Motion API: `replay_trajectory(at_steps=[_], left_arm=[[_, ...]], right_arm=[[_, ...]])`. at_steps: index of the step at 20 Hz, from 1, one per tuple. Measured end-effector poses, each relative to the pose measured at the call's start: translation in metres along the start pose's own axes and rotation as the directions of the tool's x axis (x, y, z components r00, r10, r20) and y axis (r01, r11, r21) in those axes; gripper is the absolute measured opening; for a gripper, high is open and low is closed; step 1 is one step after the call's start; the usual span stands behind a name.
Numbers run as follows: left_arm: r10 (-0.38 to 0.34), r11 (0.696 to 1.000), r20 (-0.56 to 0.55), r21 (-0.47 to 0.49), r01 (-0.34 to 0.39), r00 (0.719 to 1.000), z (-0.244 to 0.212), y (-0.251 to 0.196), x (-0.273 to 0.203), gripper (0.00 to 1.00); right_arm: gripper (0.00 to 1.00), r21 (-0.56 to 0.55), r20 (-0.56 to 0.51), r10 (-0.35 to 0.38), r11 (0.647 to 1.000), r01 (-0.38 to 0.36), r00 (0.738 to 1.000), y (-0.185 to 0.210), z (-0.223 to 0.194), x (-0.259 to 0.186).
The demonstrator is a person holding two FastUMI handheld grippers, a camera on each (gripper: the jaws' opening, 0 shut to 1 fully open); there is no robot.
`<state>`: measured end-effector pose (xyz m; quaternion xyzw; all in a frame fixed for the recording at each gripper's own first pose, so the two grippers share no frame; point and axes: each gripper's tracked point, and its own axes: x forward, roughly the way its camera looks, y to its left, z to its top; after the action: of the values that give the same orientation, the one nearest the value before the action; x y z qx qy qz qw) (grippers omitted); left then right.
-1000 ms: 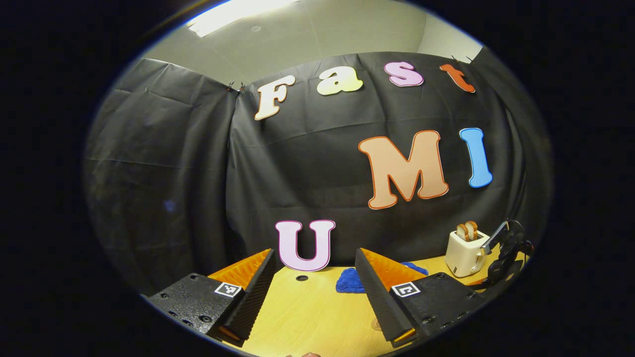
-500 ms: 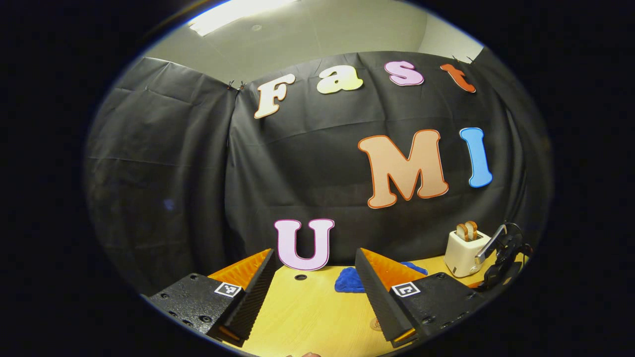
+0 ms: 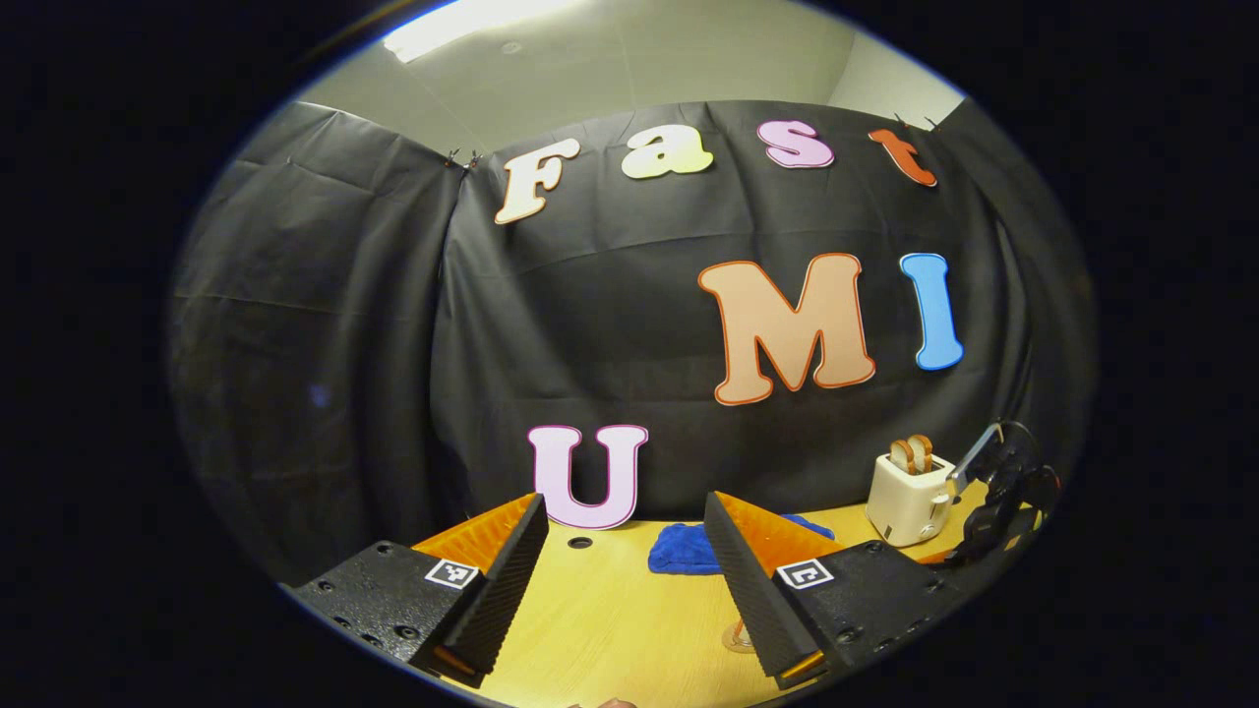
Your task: Open the teacup lid with one hand, grasp the water bottle and pour water into the teacup with the other hand; after pouring, place the water bottle on the coaster and then close the teacup lid.
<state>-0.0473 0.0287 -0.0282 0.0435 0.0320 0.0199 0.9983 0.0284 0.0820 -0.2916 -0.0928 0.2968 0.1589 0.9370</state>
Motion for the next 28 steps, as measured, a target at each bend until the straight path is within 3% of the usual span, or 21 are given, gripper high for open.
replay_trajectory(at_steps=[7, 13, 28], left_arm=[[-0.131, 0.991, -0.048, -0.018, 0.131, 0.990, -0.049, -0.035, 0.004, 0.94], [-0.256, 0.967, -0.060, -0.010, 0.256, 0.965, -0.089, -0.071, 0.005, 0.94], [-0.434, 0.901, -0.230, -0.089, 0.425, 0.871, -0.216, -0.133, 0.023, 0.95]], right_arm=[[0.27, 0.074, 0.041, -0.042, 0.996, 0.039, 0.998, -0.019, 0.029, -0.032], [0.27, 0.144, 0.054, -0.105, 0.985, 0.096, 0.993, -0.043, 0.044, -0.066], [0.27, 0.226, 0.010, -0.240, 0.946, 0.232, 0.971, -0.080, 0.042, -0.125]])
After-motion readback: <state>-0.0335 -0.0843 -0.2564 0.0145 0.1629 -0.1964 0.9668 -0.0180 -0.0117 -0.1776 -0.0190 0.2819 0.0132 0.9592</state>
